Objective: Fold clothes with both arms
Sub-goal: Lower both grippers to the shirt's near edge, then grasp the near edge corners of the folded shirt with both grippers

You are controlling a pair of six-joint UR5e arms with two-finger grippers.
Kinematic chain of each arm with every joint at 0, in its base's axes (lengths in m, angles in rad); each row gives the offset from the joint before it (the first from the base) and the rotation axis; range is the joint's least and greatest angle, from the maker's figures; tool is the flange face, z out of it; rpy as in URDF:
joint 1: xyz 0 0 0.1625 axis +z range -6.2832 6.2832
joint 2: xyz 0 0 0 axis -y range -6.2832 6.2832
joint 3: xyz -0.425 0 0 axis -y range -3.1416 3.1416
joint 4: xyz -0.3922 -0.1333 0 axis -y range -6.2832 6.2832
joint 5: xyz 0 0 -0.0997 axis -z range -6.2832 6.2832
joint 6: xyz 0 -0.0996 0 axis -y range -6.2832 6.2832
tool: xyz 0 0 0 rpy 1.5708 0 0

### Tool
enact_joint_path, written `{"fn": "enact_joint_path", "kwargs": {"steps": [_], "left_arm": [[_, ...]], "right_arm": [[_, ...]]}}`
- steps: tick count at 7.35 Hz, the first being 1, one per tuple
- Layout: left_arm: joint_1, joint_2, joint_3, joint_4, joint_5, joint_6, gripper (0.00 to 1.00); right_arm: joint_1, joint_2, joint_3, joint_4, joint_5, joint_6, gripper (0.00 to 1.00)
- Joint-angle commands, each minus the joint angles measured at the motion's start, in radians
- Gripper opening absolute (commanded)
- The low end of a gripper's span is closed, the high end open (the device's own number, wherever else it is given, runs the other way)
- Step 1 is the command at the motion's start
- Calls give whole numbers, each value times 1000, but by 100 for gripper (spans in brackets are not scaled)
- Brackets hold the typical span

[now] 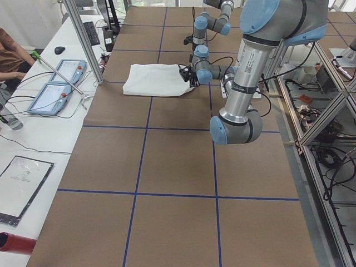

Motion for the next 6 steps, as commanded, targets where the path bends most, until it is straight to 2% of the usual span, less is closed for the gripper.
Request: {"fn": "enact_joint_path", "kwargs": {"steps": [1, 3, 6], "left_arm": [[0, 0, -5, -1, 0, 0, 0], [0, 0, -7, 1, 2, 0, 0], [0, 0, -7, 1, 2, 0, 0]], "right_arm": [[-11, 4, -66, 52, 2, 10, 100], [-31, 4, -104, 111, 0, 14, 100], [-51, -4, -104, 100, -1, 33, 100]]}}
